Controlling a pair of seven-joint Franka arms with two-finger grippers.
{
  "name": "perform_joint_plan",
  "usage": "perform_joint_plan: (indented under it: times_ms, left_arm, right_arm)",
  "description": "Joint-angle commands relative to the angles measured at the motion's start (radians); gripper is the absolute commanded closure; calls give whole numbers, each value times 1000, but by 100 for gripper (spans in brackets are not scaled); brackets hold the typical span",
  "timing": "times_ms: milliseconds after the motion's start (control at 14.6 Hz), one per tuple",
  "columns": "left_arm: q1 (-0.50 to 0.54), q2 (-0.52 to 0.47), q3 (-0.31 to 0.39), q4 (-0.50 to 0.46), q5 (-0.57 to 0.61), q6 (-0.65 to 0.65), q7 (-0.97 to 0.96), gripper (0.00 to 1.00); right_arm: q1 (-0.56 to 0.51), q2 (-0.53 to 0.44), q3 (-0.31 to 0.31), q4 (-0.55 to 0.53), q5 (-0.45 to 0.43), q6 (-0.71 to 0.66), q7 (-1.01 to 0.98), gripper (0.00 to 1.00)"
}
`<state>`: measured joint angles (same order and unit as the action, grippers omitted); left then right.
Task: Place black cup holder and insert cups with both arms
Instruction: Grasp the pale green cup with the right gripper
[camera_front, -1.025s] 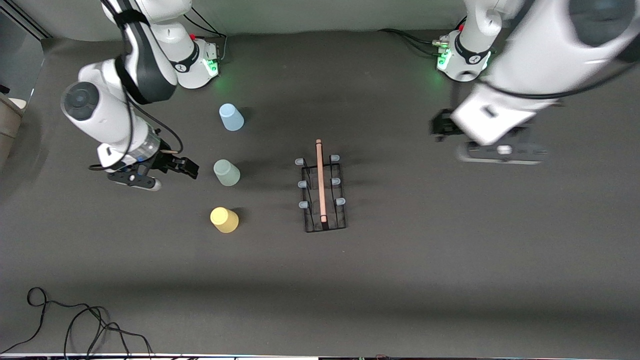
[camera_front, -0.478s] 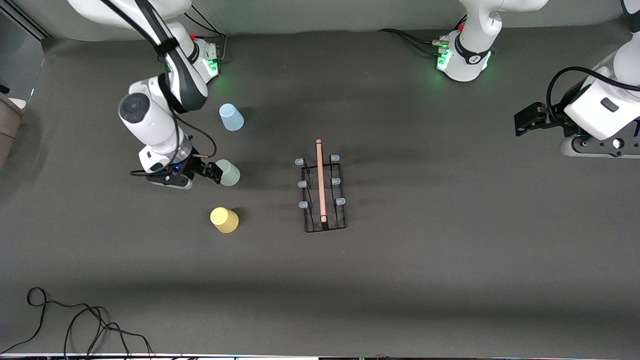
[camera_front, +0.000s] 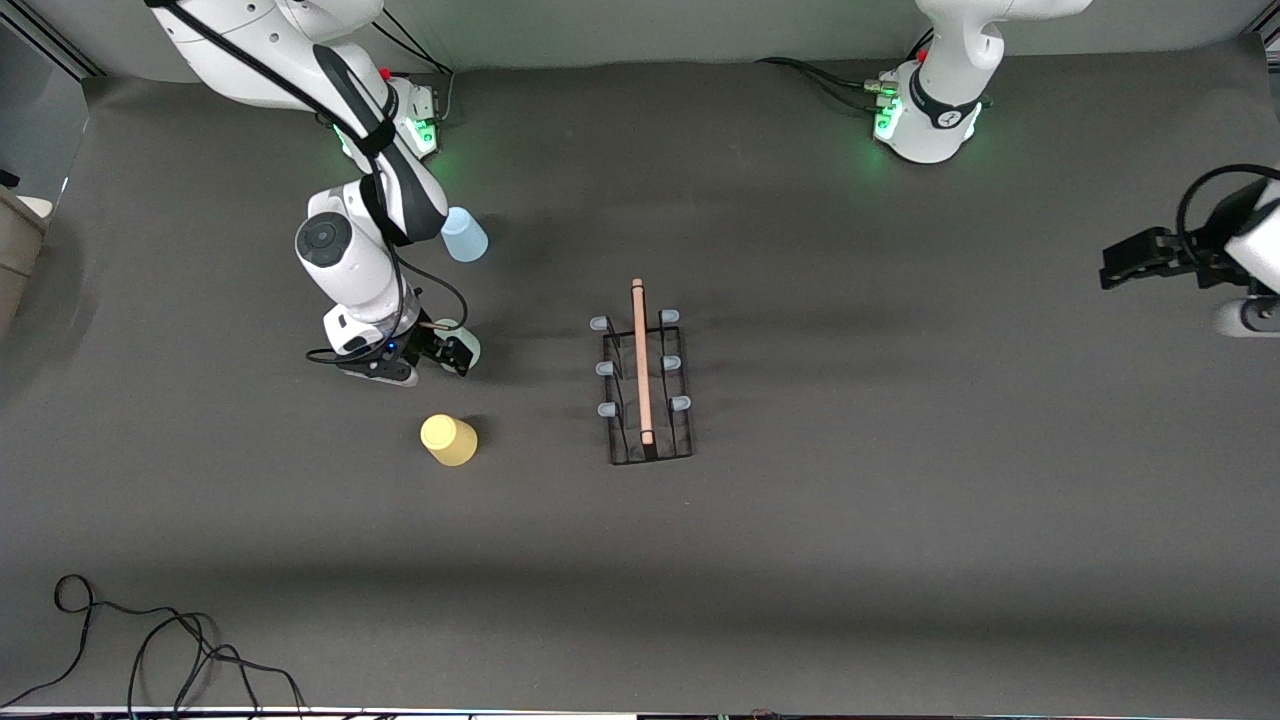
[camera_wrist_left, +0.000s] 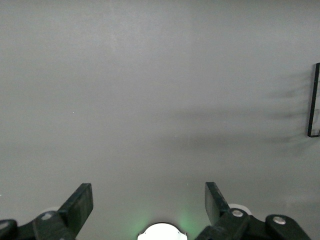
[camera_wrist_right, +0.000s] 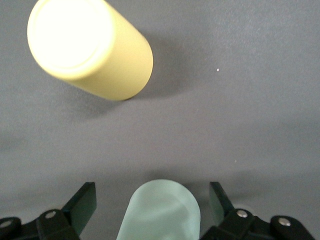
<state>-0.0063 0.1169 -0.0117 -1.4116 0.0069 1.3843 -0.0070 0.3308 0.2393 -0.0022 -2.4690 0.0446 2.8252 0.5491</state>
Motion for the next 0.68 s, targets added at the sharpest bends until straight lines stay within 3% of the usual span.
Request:
perform_joint_plan:
  times_ms: [0, 342, 547, 615]
  left_arm:
    - [164, -6, -184, -9, 13, 9, 5, 0]
    - [141, -8, -197, -7, 10, -8, -13, 0]
    - [30, -11, -73, -9, 1, -14, -60, 0]
    - [23, -11, -64, -7, -5, -14, -59, 0]
  right_arm:
    - [19, -32, -4, 1, 17, -75, 20, 0]
    - [19, -49, -4, 2, 17, -167, 11, 0]
    - [17, -45, -2, 7, 18, -168, 12, 0]
    - [17, -38, -2, 9, 18, -168, 14, 0]
